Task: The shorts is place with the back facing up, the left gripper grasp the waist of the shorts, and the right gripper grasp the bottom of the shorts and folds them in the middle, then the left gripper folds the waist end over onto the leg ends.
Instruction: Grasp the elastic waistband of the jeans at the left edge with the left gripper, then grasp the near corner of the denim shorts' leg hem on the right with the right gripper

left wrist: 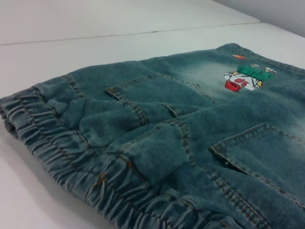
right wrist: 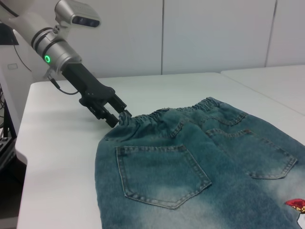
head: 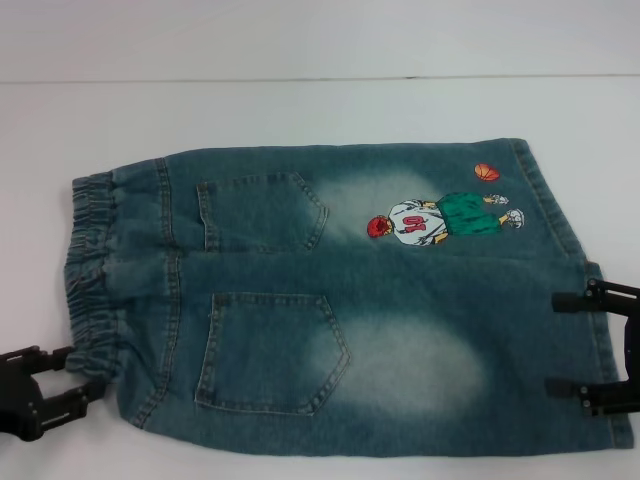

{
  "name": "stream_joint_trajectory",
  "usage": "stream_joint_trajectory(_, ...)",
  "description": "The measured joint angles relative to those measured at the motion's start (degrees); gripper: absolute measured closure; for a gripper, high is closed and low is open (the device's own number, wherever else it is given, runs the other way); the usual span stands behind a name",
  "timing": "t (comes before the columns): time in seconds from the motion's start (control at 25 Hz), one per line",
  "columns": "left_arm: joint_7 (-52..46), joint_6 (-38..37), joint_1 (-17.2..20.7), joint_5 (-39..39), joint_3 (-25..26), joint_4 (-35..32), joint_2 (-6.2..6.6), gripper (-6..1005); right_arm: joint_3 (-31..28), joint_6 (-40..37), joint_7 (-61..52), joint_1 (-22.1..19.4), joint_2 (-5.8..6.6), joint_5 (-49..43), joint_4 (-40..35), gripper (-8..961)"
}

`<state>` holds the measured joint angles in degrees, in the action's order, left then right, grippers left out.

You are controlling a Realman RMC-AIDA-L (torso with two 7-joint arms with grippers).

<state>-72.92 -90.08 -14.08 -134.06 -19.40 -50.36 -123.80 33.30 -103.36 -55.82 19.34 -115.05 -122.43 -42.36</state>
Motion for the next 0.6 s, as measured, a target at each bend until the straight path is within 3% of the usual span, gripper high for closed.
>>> stream_joint_trajectory(0.6, 1.19, 4.19, -1.71, 0.6, 0.22, 2.19, -0.04, 737, 0.02, 1.44, 0.01, -0.03, -0.55, 0.0, 0.0, 8)
